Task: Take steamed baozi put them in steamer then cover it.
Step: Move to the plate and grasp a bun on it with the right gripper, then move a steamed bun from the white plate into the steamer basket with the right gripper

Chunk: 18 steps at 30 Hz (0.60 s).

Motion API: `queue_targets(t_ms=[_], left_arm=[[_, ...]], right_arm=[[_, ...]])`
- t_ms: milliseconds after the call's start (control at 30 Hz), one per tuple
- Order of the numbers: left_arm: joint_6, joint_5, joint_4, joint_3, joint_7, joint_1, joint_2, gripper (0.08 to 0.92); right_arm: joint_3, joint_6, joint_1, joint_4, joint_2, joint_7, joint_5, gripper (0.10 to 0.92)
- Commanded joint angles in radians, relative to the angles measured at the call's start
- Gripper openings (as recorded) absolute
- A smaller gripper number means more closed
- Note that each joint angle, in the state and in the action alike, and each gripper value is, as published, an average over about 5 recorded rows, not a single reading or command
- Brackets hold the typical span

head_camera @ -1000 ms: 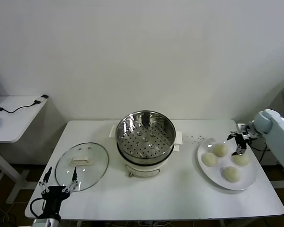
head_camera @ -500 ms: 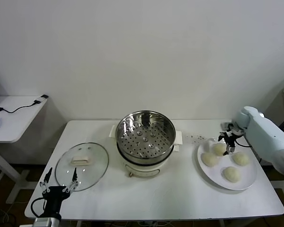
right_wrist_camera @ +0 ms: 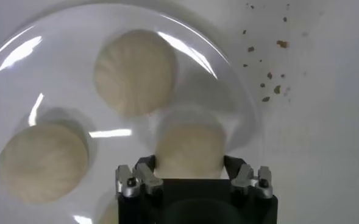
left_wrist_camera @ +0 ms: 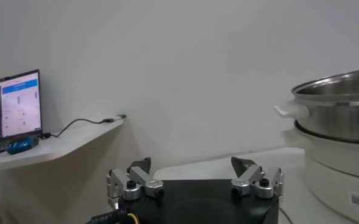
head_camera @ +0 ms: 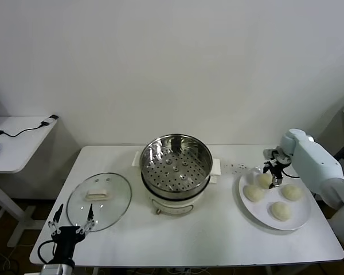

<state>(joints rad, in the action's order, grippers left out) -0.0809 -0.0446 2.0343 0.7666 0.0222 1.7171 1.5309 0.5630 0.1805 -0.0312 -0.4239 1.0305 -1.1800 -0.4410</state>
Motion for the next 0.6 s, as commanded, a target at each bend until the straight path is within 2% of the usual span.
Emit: queue_targets(t_ms=[33, 333, 600], left_arm=[[0.000, -0.001, 0.001, 0.001, 0.000, 0.002, -0.001, 0.823], [-0.002, -0.001, 0.000, 0.003, -0.002, 0.008, -0.001, 0.823], [-0.006, 0.000, 0.009, 0.007, -0.002, 0.019, -0.004, 0.823]], right_arm=[[-0.008, 0.004, -0.005, 0.009, 0.008, -0.006, -0.012, 0.699], [0.141, 0.006, -0.085, -0.141, -0.060, -0.047, 0.137, 0.684], [0.453, 0.092, -0.401, -0.296, -0.053, -0.091, 0.326, 0.679]])
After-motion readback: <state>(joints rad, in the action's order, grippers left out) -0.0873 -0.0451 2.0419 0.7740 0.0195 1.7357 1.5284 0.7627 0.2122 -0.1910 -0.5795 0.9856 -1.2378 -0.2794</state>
